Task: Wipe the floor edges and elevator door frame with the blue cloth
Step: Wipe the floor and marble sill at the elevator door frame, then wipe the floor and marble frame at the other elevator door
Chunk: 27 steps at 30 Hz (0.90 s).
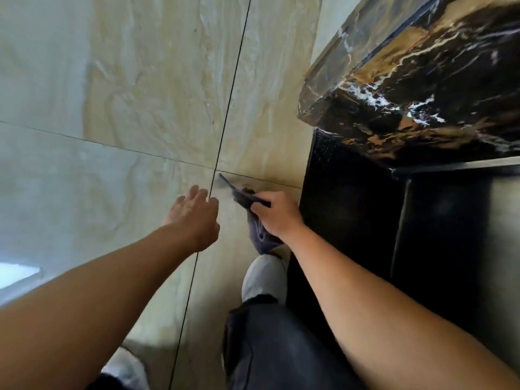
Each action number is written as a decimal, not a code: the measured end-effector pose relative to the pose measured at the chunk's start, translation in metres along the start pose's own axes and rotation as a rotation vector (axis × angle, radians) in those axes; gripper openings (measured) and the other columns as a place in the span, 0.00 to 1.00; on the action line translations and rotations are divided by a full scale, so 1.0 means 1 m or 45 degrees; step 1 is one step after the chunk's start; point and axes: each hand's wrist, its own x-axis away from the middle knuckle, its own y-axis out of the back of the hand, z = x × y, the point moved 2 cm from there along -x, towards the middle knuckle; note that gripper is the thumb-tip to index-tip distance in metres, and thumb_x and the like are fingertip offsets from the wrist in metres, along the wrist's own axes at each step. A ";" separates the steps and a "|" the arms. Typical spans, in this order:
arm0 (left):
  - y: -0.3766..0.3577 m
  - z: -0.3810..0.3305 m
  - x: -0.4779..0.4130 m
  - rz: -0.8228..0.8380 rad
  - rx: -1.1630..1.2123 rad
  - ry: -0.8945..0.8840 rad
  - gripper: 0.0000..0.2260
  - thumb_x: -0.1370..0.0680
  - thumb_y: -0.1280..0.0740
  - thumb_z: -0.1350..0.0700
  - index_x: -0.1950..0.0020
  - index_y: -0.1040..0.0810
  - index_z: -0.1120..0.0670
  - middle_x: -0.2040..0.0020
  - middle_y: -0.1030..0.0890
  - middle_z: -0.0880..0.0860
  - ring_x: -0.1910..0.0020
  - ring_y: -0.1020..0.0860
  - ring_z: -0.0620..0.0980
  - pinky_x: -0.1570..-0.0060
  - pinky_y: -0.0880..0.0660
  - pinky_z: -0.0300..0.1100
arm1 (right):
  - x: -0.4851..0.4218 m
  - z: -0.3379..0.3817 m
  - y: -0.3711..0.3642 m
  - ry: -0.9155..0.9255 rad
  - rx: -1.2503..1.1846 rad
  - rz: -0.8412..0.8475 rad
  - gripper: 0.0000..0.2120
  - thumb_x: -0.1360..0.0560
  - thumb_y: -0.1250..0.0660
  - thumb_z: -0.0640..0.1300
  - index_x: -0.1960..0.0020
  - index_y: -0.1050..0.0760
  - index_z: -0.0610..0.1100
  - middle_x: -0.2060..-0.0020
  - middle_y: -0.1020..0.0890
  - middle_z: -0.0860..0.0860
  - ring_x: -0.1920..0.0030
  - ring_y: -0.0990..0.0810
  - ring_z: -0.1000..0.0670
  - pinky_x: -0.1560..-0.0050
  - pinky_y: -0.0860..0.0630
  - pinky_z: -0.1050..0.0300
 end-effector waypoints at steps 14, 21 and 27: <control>0.299 0.046 0.426 0.285 0.120 0.061 0.13 0.22 0.39 0.54 0.38 0.25 0.53 0.41 0.22 0.55 0.43 0.22 0.56 0.53 0.29 0.45 | 0.326 0.371 0.170 0.244 0.154 -0.002 0.09 0.25 0.38 0.38 0.62 0.28 0.49 0.70 0.30 0.51 0.69 0.34 0.49 0.68 0.38 0.54; 0.447 0.124 0.540 -0.063 0.200 0.287 0.13 0.23 0.40 0.51 0.40 0.25 0.53 0.42 0.22 0.57 0.45 0.22 0.58 0.54 0.29 0.45 | 0.412 0.528 0.212 0.457 0.169 -0.221 0.11 0.25 0.38 0.38 0.48 0.19 0.41 0.55 0.20 0.42 0.57 0.22 0.42 0.62 0.25 0.51; 0.530 0.161 0.533 -0.086 0.207 0.298 0.14 0.23 0.39 0.51 0.40 0.25 0.54 0.42 0.22 0.56 0.46 0.22 0.57 0.54 0.27 0.45 | 0.393 0.621 0.264 0.602 0.185 -0.324 0.10 0.30 0.34 0.34 0.50 0.20 0.37 0.55 0.21 0.40 0.57 0.22 0.40 0.61 0.24 0.47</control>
